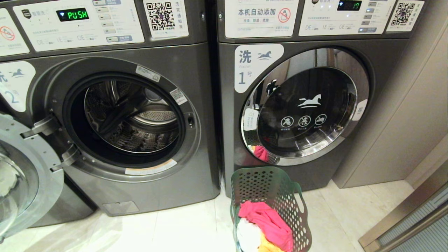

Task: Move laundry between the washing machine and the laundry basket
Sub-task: Close the washing machine door with the left hand

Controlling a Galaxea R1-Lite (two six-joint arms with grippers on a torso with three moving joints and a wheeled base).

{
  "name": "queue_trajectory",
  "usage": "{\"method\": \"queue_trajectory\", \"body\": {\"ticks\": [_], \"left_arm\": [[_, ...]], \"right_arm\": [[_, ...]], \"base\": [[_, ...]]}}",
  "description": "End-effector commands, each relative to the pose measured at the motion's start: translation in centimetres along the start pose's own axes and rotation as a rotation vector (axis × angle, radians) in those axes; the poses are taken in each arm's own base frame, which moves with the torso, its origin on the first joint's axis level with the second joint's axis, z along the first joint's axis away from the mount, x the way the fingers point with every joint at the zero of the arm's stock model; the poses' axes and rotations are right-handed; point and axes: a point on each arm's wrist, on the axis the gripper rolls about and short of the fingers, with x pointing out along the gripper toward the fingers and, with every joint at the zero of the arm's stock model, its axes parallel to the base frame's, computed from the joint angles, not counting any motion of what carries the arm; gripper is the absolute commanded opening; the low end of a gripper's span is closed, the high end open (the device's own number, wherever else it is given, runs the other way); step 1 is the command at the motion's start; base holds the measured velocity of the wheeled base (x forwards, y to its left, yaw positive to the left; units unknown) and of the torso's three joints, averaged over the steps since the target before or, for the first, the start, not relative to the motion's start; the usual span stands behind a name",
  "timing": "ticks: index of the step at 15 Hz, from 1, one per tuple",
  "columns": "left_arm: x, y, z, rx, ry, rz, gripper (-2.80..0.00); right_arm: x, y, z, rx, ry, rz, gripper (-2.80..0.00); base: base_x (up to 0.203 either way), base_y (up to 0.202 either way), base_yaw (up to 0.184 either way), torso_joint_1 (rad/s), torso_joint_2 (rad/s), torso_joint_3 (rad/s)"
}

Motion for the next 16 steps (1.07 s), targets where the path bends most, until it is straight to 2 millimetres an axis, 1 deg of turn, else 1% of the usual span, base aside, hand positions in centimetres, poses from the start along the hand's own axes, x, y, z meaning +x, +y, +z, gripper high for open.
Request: {"method": "queue_trajectory", "body": {"ticks": [1,16], "left_arm": [[-0.01,0.0,-0.01,0.0,-0.001,-0.001,-2.8],[-0.01,0.0,-0.01,-0.003,-0.001,0.002,-2.8]], "right_arm": [[0.01,-0.01,-0.01,-0.001,0.003,-0.005,-2.8],[0.01,-0.02,-0.01,0.015,0.003,-0.007,-2.8]], "base": [[0.0,0.0,0.0,0.0,0.0,0.0],[0.0,0.0,0.0,0.0,0.0,0.0]]}}
